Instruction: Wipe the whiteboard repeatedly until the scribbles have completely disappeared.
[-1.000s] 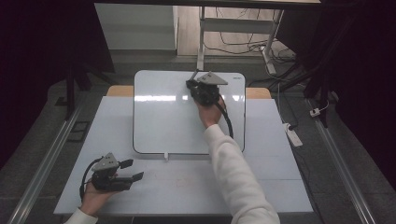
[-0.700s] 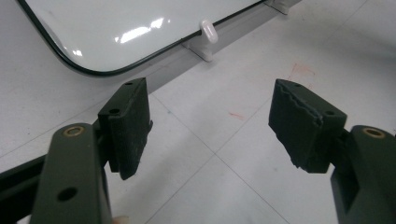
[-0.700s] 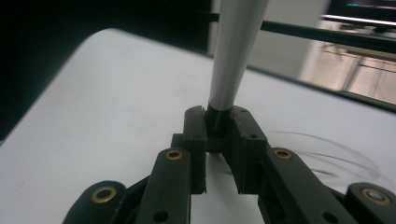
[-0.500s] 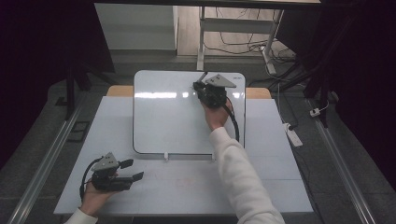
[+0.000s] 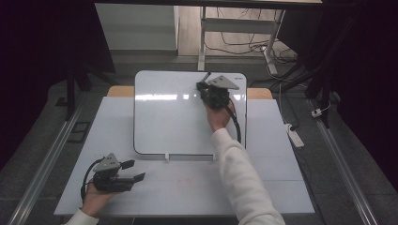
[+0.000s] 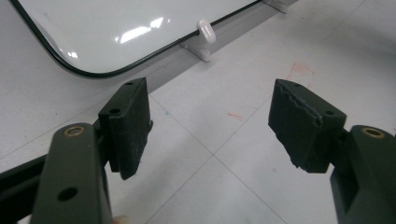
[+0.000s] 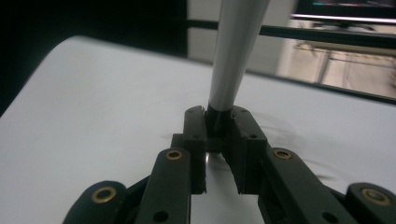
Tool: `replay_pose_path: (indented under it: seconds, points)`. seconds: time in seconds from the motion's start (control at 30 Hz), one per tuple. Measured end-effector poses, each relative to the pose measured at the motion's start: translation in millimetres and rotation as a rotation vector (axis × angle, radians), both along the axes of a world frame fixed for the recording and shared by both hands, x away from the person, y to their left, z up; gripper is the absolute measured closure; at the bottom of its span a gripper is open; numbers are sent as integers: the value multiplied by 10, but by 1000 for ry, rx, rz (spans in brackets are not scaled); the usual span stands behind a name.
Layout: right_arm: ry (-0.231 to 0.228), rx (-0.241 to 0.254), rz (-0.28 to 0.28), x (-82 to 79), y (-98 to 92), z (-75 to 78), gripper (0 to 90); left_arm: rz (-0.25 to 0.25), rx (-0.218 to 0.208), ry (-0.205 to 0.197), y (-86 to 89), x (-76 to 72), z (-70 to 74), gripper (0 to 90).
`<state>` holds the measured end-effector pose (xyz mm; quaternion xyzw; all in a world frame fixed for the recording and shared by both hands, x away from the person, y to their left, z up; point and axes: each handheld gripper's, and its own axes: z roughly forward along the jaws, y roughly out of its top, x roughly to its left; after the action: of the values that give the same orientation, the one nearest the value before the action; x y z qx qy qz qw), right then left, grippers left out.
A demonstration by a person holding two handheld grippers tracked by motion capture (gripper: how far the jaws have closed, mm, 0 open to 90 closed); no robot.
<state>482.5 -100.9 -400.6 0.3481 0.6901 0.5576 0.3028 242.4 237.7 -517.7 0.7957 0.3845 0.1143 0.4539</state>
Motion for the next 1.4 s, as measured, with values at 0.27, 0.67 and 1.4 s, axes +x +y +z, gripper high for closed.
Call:
replay_pose_path:
  seconds: [0.27, 0.67, 1.4]
  points:
    - [-15, -104, 102, -76, 196, -53, 777, -2, 3, 1, -11, 4, 0, 302]
    - [-29, -57, 35, -40, 239, -33, 777, 0, 0, -1, 3, 0, 2, 302]
    - [-34, -49, 47, 41, 197, 21, 777, 7, -6, 7, 21, 11, -12, 302]
